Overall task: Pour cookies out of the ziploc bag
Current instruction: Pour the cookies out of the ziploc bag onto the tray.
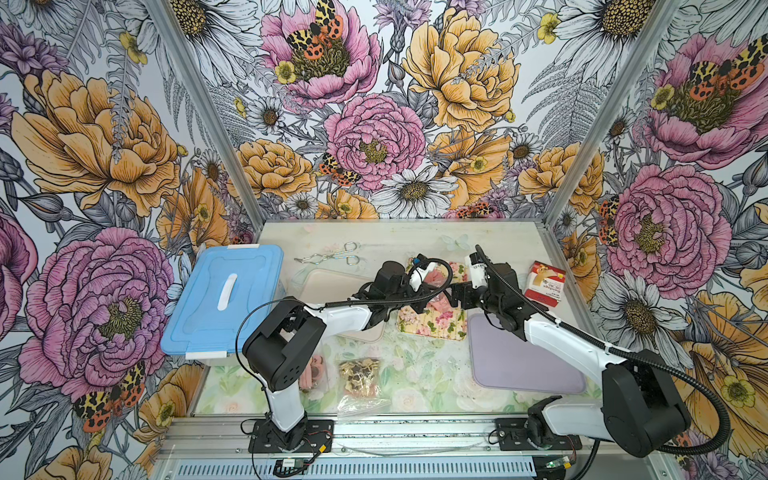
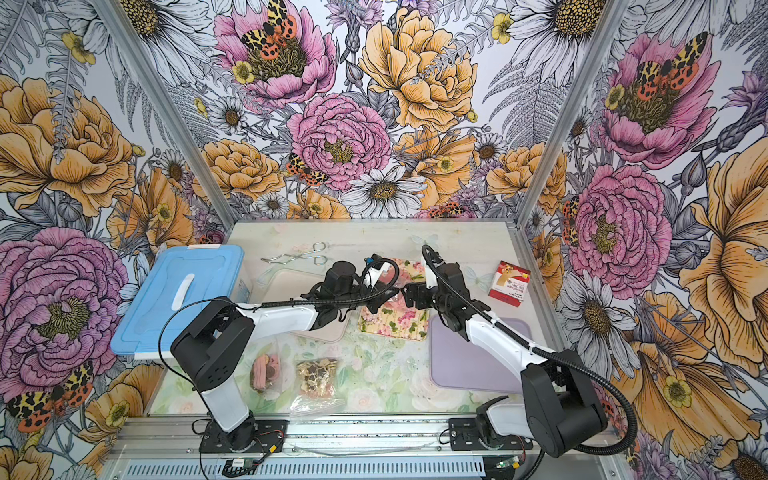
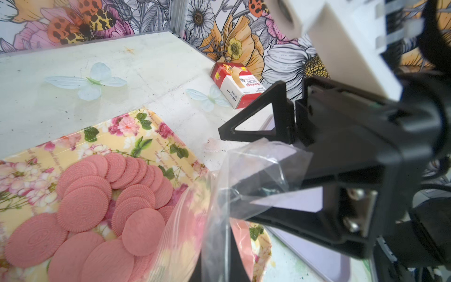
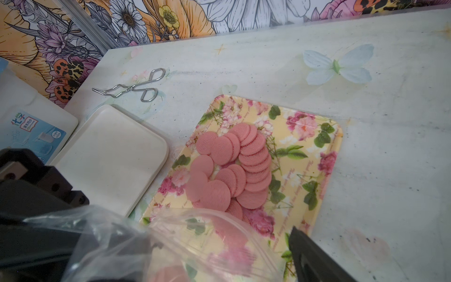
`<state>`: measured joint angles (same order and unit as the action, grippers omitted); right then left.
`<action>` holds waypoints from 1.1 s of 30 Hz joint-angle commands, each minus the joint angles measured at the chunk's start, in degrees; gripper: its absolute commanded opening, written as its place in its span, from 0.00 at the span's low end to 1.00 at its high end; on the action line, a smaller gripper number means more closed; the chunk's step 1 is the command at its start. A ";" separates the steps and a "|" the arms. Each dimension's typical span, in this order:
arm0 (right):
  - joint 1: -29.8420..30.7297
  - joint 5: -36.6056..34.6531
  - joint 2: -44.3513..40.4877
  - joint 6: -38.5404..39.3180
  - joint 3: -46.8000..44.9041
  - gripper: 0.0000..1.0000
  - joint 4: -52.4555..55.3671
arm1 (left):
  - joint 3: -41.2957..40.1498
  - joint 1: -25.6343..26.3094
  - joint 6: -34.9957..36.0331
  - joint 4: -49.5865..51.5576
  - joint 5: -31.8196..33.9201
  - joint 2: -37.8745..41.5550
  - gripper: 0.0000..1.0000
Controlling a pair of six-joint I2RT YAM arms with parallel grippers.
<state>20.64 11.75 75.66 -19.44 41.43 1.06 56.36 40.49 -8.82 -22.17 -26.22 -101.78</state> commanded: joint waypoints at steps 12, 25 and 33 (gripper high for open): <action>-0.39 0.74 -3.40 -0.76 -1.06 0.91 -0.18 | 0.20 -1.20 -1.91 -0.85 1.77 0.02 0.00; -2.22 -1.08 -16.73 -1.81 -3.99 0.92 1.66 | -1.13 2.79 7.07 3.59 11.64 4.26 0.00; -9.12 1.35 -21.17 -8.33 -5.73 0.92 2.69 | 1.36 9.74 16.97 4.07 25.69 1.13 0.00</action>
<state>13.41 12.12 57.30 -24.51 36.47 3.16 56.01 48.56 2.31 -18.00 -8.19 -97.93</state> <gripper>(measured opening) 0.924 0.047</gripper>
